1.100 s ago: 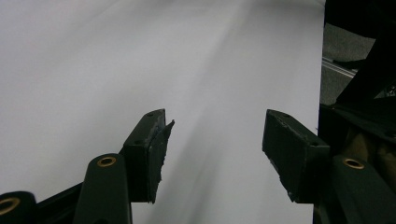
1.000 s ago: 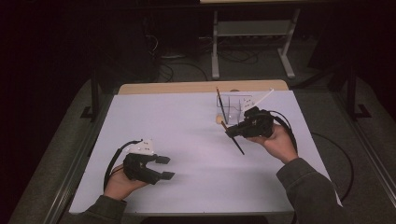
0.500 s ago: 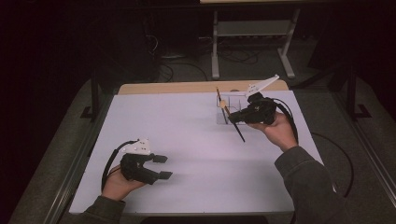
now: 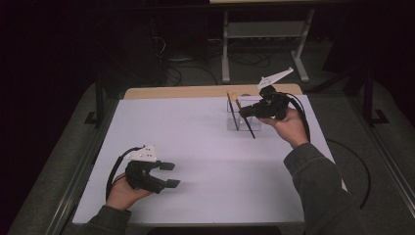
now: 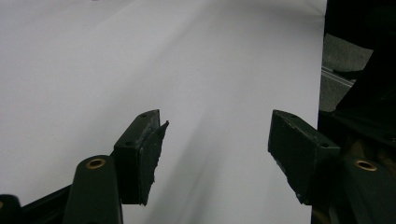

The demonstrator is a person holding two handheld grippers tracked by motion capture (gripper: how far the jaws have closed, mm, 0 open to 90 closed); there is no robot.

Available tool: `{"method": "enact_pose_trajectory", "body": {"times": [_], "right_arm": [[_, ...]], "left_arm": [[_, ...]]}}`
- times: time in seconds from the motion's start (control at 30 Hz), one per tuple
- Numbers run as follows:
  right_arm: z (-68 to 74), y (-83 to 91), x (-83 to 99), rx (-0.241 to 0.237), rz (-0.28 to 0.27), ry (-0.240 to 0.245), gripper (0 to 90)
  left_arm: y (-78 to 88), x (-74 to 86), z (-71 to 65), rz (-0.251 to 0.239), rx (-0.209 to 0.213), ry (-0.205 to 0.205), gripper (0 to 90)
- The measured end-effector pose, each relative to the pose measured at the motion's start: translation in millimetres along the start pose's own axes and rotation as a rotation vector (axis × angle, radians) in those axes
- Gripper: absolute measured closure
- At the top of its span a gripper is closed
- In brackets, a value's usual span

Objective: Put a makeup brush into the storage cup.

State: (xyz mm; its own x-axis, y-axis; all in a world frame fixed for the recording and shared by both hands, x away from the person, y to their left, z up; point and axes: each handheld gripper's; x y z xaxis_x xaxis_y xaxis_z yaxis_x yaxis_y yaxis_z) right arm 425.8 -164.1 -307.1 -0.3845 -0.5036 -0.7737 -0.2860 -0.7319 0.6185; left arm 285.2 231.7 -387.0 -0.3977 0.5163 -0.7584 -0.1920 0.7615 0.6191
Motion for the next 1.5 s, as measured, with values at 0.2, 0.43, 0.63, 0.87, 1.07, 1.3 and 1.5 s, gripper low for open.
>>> {"method": "enact_pose_trajectory", "body": {"times": [0.2,0.43,0.63,0.87,1.07,1.3,1.5], "right_arm": [[-7.6,1.1,-6.2,0.019,-0.009,-0.001,82.8],[-17.8,1.8,-13.4,0.038,-0.025,-0.007,82.8],[-26.4,1.0,-19.8,0.054,-0.03,-0.016,82.8],[-34.3,-1.1,-28.8,0.076,-0.031,-0.023,82.8],[-40.3,-3.2,-37.0,0.092,-0.033,-0.023,82.8],[-47.3,-8.8,-42.1,0.103,-0.026,-0.038,82.8],[-50.3,-6.7,-51.0,0.116,-0.032,-0.035,82.8]], "left_arm": [[0.3,0.0,-0.4,-0.003,0.001,0.002,34.4],[1.9,0.5,2.0,-0.008,0.001,0.001,34.4],[2.5,1.2,4.4,0.001,0.002,-0.006,34.2],[2.5,1.4,4.1,-0.006,0.003,0.001,33.9],[5.5,2.6,6.2,-0.018,-0.001,0.007,33.9],[7.3,3.3,8.2,-0.026,-0.003,0.01,33.9],[8.2,3.5,9.0,-0.027,-0.002,0.012,33.7]]}}
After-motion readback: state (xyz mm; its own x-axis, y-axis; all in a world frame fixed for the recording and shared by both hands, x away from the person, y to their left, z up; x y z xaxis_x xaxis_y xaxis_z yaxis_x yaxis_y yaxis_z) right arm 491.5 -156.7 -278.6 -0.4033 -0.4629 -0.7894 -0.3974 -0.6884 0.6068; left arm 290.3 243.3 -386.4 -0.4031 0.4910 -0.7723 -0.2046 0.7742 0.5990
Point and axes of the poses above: each handheld gripper's, and its own axes: y roughly backward along the jaws, x roughly out of its underside, z roughly to its left, and after that the axes turned 2 degrees about y, right-handed
